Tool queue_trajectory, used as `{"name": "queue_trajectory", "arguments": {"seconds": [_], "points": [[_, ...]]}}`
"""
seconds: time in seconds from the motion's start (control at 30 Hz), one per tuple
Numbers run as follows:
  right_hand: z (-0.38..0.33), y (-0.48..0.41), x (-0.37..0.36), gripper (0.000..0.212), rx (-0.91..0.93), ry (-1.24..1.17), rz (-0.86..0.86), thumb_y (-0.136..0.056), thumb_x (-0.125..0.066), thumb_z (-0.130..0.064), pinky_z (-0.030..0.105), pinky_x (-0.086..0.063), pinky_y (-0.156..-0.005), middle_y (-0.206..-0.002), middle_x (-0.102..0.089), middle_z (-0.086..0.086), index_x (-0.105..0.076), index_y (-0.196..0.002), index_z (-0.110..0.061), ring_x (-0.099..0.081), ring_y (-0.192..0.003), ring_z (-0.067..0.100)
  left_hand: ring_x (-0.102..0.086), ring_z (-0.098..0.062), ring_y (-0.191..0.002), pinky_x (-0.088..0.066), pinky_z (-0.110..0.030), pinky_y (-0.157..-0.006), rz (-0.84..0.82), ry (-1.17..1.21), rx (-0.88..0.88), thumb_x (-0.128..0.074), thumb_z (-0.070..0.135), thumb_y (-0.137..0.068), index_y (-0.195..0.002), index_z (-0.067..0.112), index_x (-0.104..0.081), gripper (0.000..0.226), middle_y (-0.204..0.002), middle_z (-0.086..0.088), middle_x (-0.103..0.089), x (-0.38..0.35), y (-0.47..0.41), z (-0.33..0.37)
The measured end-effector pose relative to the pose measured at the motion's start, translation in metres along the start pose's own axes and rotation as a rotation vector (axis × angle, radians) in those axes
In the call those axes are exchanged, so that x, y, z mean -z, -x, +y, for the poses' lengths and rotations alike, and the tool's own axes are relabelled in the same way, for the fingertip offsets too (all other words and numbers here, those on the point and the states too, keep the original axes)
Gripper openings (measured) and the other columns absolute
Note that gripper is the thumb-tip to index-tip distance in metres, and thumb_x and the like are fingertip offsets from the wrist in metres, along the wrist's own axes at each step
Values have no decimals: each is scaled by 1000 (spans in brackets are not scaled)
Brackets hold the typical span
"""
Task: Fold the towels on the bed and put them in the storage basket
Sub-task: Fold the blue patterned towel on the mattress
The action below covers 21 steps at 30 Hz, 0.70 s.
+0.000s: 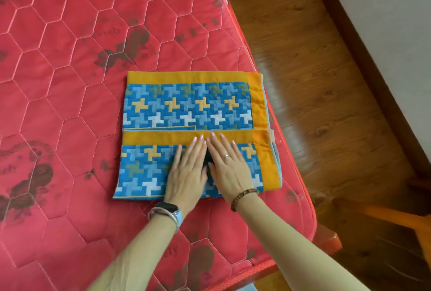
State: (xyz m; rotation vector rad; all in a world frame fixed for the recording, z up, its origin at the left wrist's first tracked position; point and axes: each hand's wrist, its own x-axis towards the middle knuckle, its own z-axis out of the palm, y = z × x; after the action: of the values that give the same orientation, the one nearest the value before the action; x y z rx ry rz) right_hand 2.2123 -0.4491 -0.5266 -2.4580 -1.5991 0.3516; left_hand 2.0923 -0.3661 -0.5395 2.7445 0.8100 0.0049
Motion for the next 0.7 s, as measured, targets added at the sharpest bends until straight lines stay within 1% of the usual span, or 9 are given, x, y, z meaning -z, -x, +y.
{"name": "queue_trajectory", "arguments": {"seconds": [0.1, 0.17, 0.23, 0.3, 0.4, 0.5, 0.57, 0.6, 0.7], "points": [[3, 4, -16, 59, -12, 89, -116, -98, -32, -38, 41, -14, -118, -160, -25, 2, -29, -152, -15, -23, -148, 22, -17, -21, -153, -18, -48, -122, -74, -70, 30, -28, 38, -100, -157, 9, -23, 64, -166, -7, -15, -13, 7, -9], [13, 7, -17, 63, -11, 135, -131, -98, -29, -47, 41, -11, -119, -162, -19, -1, -22, -154, -18, -16, -149, 20, -15, -20, -154, -19, -48, -123, -87, -115, 22, -28, 46, -100, -158, 11, -19, 69, -167, -6, -13, -16, 13, -23], [28, 10, -11, 68, -52, 145, -117, -97, -28, -53, 40, -10, -120, -162, -16, -1, -19, -155, -19, -13, -150, 19, -14, -20, -154, -19, -49, -123, -75, -127, 30, -29, 48, -100, -158, 11, -17, 71, -167, -7, -12, -13, 18, -38], [47, 16, -6, 71, -113, 154, -109, -97, -27, -57, 40, -9, -121, -163, -13, -1, -16, -155, -18, -9, -151, 18, -13, -21, -154, -18, -48, -123, -53, -125, 104, -29, 48, -99, -158, 9, -17, 71, -167, -8, -12, -9, 24, -54], [70, 28, 1, 73, -200, 154, -103, -96, -27, -57, 39, -11, -122, -163, -12, 1, -14, -156, -16, -6, -151, 17, -15, -23, -154, -17, -46, -124, -30, -113, 274, -27, 48, -99, -157, 5, -18, 73, -166, -11, -12, 0, 35, -75], [77, 34, 5, 73, -267, 182, -118, -97, -20, -57, 41, -11, -122, -164, -6, 1, -10, -156, -15, -1, -151, 16, -16, -26, -153, -17, -46, -124, -26, -82, 322, -26, 47, -99, -157, 3, -16, 73, -166, -12, -11, 5, 42, -86], [75, 35, 6, 73, -278, 200, -116, -97, -19, -56, 40, -10, -122, -164, -5, 3, -8, -156, -14, -1, -151, 17, -16, -28, -153, -16, -47, -124, -28, -95, 291, -29, 47, -98, -157, 2, -16, 75, -166, -14, -12, 7, 43, -86], [72, 34, 7, 73, -270, 198, -108, -97, -21, -55, 40, -9, -122, -164, -7, 4, -10, -156, -13, -3, -151, 18, -15, -28, -153, -16, -48, -123, -35, -109, 240, -30, 47, -98, -157, 2, -16, 75, -166, -14, -13, 9, 42, -84], [53, 31, 5, 69, -110, 186, -106, -98, -27, -52, 41, -10, -121, -163, -13, 3, -16, -155, -15, -10, -151, 21, -20, -24, -153, -19, -49, -122, -74, -162, -5, -32, 44, -98, -157, 9, -21, 70, -166, -7, -15, 6, 43, -74]]}}
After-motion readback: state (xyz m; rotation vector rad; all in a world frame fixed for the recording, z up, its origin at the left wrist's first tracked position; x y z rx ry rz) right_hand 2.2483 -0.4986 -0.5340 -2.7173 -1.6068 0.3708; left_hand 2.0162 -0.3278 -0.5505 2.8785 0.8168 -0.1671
